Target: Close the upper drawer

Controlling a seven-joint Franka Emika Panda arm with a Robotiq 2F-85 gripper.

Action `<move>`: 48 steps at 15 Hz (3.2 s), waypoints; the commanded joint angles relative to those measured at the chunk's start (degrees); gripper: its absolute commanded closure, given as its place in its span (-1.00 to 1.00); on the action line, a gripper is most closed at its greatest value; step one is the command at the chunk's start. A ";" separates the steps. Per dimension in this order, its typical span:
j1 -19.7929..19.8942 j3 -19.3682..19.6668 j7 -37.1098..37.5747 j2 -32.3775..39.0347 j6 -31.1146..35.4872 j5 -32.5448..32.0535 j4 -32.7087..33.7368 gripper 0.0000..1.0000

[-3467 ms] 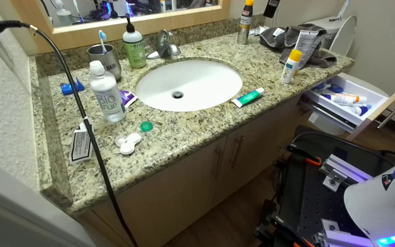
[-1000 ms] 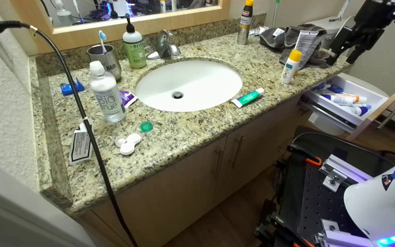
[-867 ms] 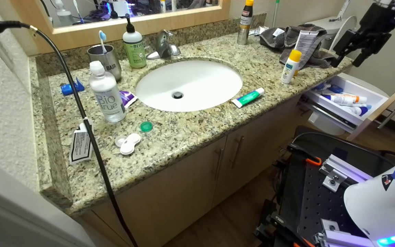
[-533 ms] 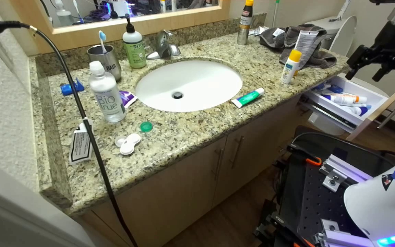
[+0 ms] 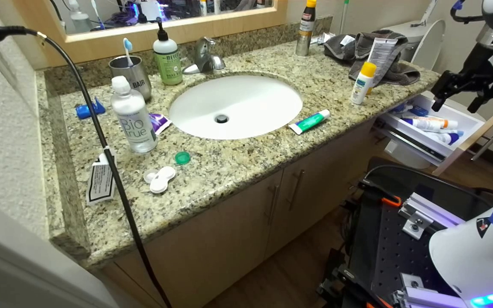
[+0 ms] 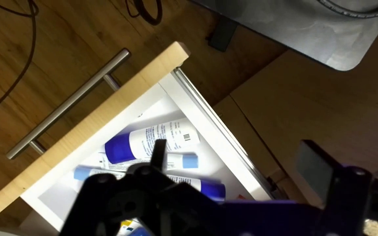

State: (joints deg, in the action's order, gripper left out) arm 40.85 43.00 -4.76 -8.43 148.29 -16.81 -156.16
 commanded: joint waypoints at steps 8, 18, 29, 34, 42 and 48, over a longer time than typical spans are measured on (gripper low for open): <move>7.49 9.43 -8.58 4.70 7.23 0.61 0.21 -1.00; 5.91 11.90 -5.95 17.17 19.49 2.85 -0.21 -1.00; 3.36 7.11 -1.97 28.43 20.03 9.72 2.14 -1.00; 11.59 -2.46 -6.07 26.63 21.47 17.04 2.77 -1.00; 39.65 -36.17 -28.88 20.85 20.12 55.80 5.15 -1.00; 42.47 -42.14 -41.26 27.25 24.03 72.45 8.78 -1.00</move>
State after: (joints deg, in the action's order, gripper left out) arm 81.87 1.82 -42.55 14.70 170.33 53.76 -149.12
